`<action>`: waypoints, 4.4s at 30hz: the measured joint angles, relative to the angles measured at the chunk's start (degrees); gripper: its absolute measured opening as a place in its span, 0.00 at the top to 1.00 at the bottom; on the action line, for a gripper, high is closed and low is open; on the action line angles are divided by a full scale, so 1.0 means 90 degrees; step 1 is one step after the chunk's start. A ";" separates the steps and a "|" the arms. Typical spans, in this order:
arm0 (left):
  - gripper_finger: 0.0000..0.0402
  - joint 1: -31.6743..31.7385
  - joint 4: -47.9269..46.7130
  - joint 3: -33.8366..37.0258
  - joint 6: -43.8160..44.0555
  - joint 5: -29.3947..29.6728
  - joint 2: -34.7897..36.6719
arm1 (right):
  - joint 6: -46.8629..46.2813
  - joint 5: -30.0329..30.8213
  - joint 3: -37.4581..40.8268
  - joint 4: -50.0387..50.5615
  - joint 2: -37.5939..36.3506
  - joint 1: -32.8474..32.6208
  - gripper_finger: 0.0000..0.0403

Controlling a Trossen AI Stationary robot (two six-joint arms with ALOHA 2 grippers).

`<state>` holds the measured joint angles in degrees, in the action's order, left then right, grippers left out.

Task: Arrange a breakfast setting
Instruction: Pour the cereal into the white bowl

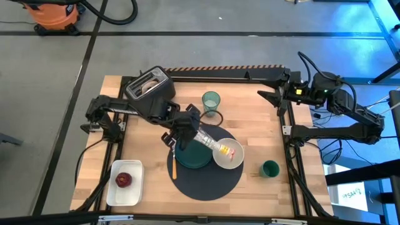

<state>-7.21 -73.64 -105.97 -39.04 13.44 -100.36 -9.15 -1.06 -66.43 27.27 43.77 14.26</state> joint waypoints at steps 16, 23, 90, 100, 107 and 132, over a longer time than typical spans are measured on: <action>0.53 -0.0190 0.0154 -0.0007 -0.0904 0.0812 -0.0033 | 0.0046 0.0000 0.0000 -0.0002 -0.0002 0.0000 0.44; 0.53 -0.0304 0.0169 -0.0007 -0.1337 0.1056 -0.0033 | 0.0051 0.0002 0.0000 0.0019 -0.0002 0.0000 0.44; 0.53 -0.0950 -0.0045 -0.0085 -0.1730 0.2351 -0.0011 | -0.0107 -0.0231 0.0002 0.0027 0.0246 0.0000 0.44; 0.53 -0.0919 -0.0068 -0.0085 -0.1618 0.2367 -0.0011 | -0.0112 -0.0245 0.0002 -0.0001 0.0250 0.0000 0.44; 0.53 -0.1008 -0.0053 -0.0085 -0.1552 0.2297 -0.0011 | -0.0114 -0.0291 0.0002 -0.0005 0.0250 0.0000 0.44; 0.57 -0.0615 -0.0409 -0.0085 -0.0231 0.0940 0.0079 | -0.0090 -0.0289 0.0002 -0.0007 0.0248 0.0000 0.44</action>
<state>-12.75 -77.33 -106.74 -41.12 21.90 -99.65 -9.96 -3.66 -66.41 27.20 46.00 14.26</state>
